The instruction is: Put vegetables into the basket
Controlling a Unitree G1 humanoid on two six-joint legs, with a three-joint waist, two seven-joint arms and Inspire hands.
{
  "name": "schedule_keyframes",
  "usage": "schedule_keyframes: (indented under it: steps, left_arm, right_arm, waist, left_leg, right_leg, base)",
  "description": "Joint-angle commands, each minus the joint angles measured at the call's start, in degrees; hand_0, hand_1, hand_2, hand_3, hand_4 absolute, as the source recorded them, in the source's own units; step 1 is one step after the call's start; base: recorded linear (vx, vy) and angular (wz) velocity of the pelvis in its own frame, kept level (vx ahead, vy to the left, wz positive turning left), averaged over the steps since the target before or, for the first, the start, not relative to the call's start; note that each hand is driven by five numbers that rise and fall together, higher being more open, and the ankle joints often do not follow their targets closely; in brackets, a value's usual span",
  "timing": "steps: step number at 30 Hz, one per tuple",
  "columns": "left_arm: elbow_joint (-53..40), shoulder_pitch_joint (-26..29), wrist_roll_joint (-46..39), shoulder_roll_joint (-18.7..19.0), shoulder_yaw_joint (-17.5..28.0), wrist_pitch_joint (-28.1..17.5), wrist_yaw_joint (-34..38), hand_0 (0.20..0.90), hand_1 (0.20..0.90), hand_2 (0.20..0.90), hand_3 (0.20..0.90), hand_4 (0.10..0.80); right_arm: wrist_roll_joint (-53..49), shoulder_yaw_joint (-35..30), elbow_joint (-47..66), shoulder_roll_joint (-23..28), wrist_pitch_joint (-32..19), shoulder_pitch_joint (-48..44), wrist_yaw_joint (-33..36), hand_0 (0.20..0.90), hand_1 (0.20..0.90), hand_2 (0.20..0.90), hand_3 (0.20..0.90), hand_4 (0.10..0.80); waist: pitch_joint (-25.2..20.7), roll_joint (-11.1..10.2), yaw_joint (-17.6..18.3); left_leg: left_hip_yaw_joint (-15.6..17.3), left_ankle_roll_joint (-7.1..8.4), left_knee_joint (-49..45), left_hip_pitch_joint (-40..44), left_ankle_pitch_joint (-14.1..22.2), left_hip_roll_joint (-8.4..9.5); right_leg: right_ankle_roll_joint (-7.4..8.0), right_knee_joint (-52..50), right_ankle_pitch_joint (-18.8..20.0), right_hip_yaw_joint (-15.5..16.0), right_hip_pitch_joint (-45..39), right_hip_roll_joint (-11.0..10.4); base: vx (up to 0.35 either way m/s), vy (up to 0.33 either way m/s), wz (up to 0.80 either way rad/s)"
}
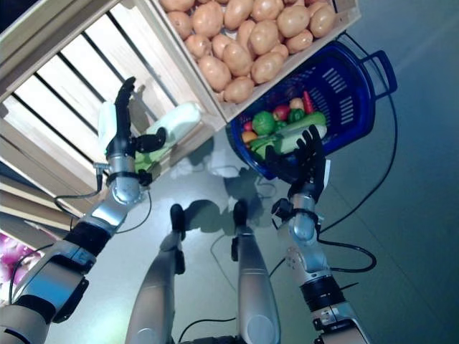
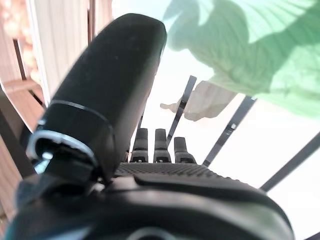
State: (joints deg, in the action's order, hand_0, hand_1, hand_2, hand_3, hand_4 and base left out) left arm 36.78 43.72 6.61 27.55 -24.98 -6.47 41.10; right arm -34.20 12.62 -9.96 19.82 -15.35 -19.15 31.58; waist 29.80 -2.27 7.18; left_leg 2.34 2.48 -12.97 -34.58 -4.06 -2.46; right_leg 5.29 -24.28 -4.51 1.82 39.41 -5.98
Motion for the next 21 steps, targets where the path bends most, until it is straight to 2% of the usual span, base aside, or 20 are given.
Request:
schedule_keyframes:
  steps: [1, 5, 9, 13, 21]
  left_arm:
    - [1.3, 8.3, 5.8, 1.8, 0.9, -2.0, 6.0, 0.9, 0.9, 0.9, 0.9, 0.8]
    - [4.3, 10.8, 3.4, 1.3, -0.4, -3.5, 2.4, 0.9, 0.9, 0.9, 0.9, 0.8]
    - [4.1, 9.5, -2.2, -0.4, -0.1, -7.5, -3.6, 0.9, 0.9, 0.9, 0.9, 0.8]
    - [4.2, 8.9, 0.5, -1.8, -0.9, -6.9, -5.6, 0.9, 0.9, 0.9, 0.9, 0.8]
    - [5.1, 10.2, -2.6, -1.5, -2.2, -5.0, -10.8, 0.9, 0.9, 0.9, 0.9, 0.8]
  right_arm:
    - [1.8, -0.8, 4.9, 2.6, -3.3, -3.0, -2.1, 0.9, 0.9, 0.9, 0.9, 0.8]
    - [2.4, 0.1, 4.0, 2.3, -4.0, -4.3, -1.9, 0.9, 0.9, 0.9, 0.9, 0.8]
    - [1.5, 0.1, 4.1, 1.4, -3.9, -4.1, -1.9, 0.9, 0.9, 0.9, 0.9, 0.8]
    - [2.4, -0.4, 3.6, 0.7, -3.7, -4.5, -1.7, 0.9, 0.9, 0.9, 0.9, 0.8]
    - [2.9, -0.6, 4.6, 0.7, -1.6, -4.8, -3.2, 0.9, 0.9, 0.9, 0.9, 0.8]
  waist:
    - [0.0, -1.7, 0.1]
    - [0.0, -1.9, 0.5]
    - [0.0, -1.8, 0.4]
    - [0.0, -1.8, 0.3]
    - [0.0, -2.5, 1.0]
  left_leg:
    - [2.8, -0.64, -4.8, -3.0, 2.7, 1.24]
    - [2.8, -0.5, -5.4, -3.6, 3.0, 1.08]
    - [3.0, -0.53, -4.3, -2.6, 2.9, 1.23]
    - [2.9, -0.48, -3.7, -2.4, 2.7, 1.28]
    - [3.4, -0.51, -0.6, -1.3, 1.8, 0.78]
  right_leg:
    - [-2.51, 1.9, 2.9, 0.5, -1.6, 4.2]
    - [-2.41, 1.5, 2.8, 0.2, -0.8, 4.3]
    - [-2.19, 2.5, 3.1, 0.2, -1.7, 4.2]
    - [-2.02, 3.1, 3.4, 0.1, -1.9, 4.2]
    - [-1.54, 4.9, 4.0, -0.3, -2.4, 4.6]
  base:
    - [-0.048, 0.008, -0.03]
    - [-0.054, -0.005, -0.01]
    - [0.0, 0.0, 0.0]
    - [0.0, 0.0, 0.0]
    - [-0.005, 0.0, 0.0]
